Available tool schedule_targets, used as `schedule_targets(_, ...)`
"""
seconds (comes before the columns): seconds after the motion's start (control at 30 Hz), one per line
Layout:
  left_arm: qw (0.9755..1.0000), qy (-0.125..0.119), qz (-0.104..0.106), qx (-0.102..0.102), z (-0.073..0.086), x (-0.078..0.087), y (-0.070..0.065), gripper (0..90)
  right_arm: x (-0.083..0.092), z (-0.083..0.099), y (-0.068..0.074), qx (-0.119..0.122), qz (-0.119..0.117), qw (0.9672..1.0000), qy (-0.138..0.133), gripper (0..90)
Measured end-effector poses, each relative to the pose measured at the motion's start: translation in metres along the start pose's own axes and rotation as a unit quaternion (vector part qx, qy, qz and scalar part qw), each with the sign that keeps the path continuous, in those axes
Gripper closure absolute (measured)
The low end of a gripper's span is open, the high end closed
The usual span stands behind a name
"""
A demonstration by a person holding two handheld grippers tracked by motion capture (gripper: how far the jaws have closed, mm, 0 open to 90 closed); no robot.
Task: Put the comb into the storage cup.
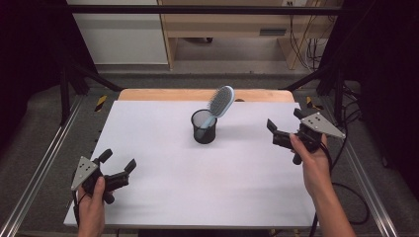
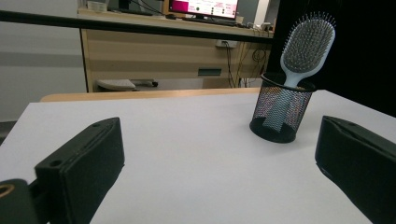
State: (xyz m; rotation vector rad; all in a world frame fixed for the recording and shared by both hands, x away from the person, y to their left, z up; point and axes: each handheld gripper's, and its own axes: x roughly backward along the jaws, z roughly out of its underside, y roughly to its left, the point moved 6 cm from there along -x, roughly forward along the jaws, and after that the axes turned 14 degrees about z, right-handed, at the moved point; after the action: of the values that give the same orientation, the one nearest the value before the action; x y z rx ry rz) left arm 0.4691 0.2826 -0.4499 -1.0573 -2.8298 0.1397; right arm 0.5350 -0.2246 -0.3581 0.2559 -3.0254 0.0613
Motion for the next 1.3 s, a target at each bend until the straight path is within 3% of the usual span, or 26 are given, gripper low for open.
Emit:
schedule_targets(0.3, 1.0000, -0.003, 0.005, -0.001, -0.001, 0.006, -0.003, 1.4, 0.019, 0.016, -0.013, -0.002, 0.001, 1.0000, 0.001, 2.9)
schedule_targets(0.63, 0.9999, -0.017, -0.001, 0.004, -0.002, 0.021, -0.002, 1.8, 0.037, 0.034, -0.021, -0.022, 0.002, 0.9997, 0.003, 1.6)
schedule_targets(0.8, 0.9997, -0.023, -0.004, 0.008, -0.002, 0.027, 0.001, 1.7, 0.043, 0.043, -0.024, -0.010, 0.009, 0.9999, 0.004, 1.6)
schedule_targets(1.3, 0.9999, -0.015, 0.002, 0.003, 0.000, 0.023, -0.001, 1.6, 0.057, 0.079, -0.028, -0.008, 0.004, 0.9999, 0.013, 2.7)
